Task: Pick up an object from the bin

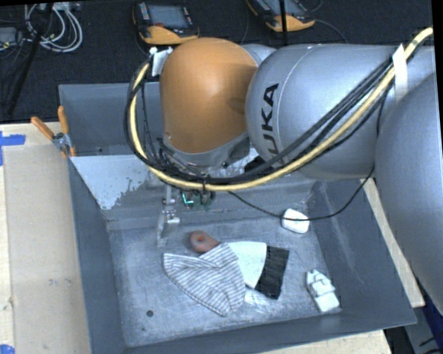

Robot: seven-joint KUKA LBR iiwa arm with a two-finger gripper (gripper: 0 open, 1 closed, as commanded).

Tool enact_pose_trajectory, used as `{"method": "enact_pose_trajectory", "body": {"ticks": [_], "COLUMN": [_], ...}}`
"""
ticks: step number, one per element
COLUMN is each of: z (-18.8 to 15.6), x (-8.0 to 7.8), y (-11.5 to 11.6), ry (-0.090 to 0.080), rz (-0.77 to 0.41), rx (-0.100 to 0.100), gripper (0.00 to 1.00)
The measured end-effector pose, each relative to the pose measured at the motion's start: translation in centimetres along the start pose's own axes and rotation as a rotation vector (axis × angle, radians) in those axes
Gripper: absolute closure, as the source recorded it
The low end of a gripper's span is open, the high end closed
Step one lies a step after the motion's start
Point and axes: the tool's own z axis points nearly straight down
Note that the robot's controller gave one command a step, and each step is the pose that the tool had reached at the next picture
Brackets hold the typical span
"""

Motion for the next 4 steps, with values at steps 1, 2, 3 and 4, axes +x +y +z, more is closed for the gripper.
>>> {"method": "enact_pose_trajectory", "body": {"ticks": [1,2,3,4], "z": [-0.5,4.4,6.5,9.4], "x": [-0.2,1.2,2.2,2.8], "y": [-0.1,-2.0,-9.5,-10.0], "ry": [-0.008,-0.009,-0.005,-0.006], "rz": [0.004,0.12,0.101,0.047], "rx": [-0.001,-0.002,-0.001,0.001], "gripper": [0.0,0.0,0.0,0.0]}}
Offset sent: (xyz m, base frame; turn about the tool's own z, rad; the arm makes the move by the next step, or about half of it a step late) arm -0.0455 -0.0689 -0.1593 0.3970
